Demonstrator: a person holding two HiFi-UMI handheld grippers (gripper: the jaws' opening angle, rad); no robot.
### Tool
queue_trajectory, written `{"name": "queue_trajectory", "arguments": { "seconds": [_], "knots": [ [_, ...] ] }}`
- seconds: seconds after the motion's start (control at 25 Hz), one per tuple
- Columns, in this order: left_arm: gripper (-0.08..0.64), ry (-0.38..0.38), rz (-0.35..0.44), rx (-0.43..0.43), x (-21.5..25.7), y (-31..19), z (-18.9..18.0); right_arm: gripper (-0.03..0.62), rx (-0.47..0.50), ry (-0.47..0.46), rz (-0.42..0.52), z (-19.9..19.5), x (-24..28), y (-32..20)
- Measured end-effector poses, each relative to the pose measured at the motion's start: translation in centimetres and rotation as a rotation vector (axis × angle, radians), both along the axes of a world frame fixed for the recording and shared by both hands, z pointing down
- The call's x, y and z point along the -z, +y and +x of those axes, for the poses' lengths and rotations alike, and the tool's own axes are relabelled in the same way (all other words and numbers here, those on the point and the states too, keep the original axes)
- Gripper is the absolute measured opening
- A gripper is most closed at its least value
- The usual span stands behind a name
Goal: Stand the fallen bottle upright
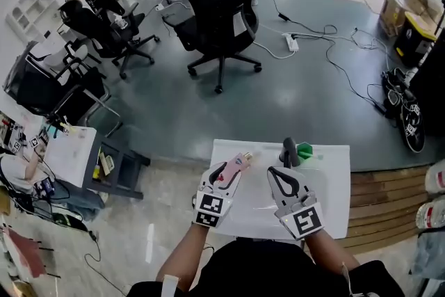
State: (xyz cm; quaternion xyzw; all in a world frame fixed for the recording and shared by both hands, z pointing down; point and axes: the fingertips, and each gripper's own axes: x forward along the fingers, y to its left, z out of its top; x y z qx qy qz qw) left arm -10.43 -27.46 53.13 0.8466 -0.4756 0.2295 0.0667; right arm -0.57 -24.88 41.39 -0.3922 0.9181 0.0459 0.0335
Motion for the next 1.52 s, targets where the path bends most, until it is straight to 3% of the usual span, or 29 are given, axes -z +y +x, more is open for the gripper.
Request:
{"name": "queue_trajectory", "arguments": {
  "seconds": [0.2, 0.32, 0.76, 1.04, 1.24, 1.52],
  "knots": [
    [0.309, -0.101, -0.151, -0.113, -5.3, -1.7, 0.0, 0.014, 0.026, 0.026, -0.031, -1.5, -2.0, -0.3],
    [0.325, -0.182, -0.248, -0.185, -8.7, -2.6, -0.4, 0.014, 0.021, 0.028, -0.049, -1.9, -2.9, -0.9],
    [0.33, -0.331, -0.532, -0.314, -17.8, -5.9, -0.9, 0.014, 0.005, 0.042, -0.096, -2.0, -5.4, -2.6],
    [0.331, -0.402, -0.633, -0.325, -21.1, -6.4, -0.1, 0.014, -0.009, 0.058, -0.135, -1.6, -6.9, -3.1],
    [0.331, -0.435, -0.699, -0.343, -22.7, -6.6, 0.7, 0.014, 0.002, 0.182, -0.192, -0.5, -9.4, -2.9],
    [0.333, -0.507, -0.705, -0.326, -23.3, -6.8, 0.9, 0.014, -0.02, 0.171, -0.206, 0.2, -10.0, -3.0]
  ]
}}
